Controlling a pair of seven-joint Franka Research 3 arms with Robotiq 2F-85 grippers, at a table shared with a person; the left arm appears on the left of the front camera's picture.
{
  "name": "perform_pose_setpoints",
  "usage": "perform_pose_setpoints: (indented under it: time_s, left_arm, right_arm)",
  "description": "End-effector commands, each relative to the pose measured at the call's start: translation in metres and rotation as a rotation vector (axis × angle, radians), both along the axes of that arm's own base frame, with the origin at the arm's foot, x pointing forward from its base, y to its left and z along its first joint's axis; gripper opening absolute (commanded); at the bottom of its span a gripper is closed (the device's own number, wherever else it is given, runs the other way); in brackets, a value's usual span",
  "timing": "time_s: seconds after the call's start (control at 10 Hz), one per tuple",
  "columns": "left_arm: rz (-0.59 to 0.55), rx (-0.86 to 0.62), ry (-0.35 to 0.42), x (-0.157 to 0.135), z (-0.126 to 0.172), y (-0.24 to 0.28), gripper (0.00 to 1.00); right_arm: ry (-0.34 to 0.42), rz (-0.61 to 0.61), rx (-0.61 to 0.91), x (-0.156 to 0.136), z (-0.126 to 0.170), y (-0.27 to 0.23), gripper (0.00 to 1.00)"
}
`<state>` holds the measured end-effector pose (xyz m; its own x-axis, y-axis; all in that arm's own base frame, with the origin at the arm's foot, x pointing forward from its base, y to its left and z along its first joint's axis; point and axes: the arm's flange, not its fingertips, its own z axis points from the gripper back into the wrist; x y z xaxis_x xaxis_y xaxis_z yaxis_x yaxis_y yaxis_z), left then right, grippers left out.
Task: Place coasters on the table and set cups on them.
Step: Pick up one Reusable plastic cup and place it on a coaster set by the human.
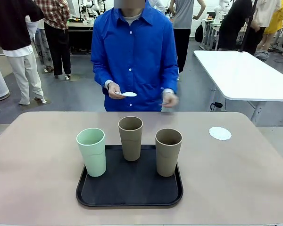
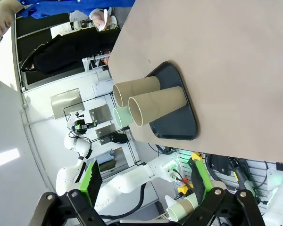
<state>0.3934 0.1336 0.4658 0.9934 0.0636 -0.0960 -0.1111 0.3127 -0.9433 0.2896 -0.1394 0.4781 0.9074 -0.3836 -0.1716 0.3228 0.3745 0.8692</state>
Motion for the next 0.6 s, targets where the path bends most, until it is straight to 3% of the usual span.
perform_pose_setpoints:
  time_s: [0.0,0.5]
  left_arm:
    - [-0.006,-0.005,-0.008,0.0007,0.0021,0.0018,1.00]
    - [-0.006,-0.005,-0.008,0.0007,0.0021,0.0018,1.00]
  right_arm:
    - [-0.003,-0.004,0.019,0.0007,-0.0006,0.0003,1.00]
    - [-0.003,-0.004,0.019,0.0007,-0.0006,0.0003,1.00]
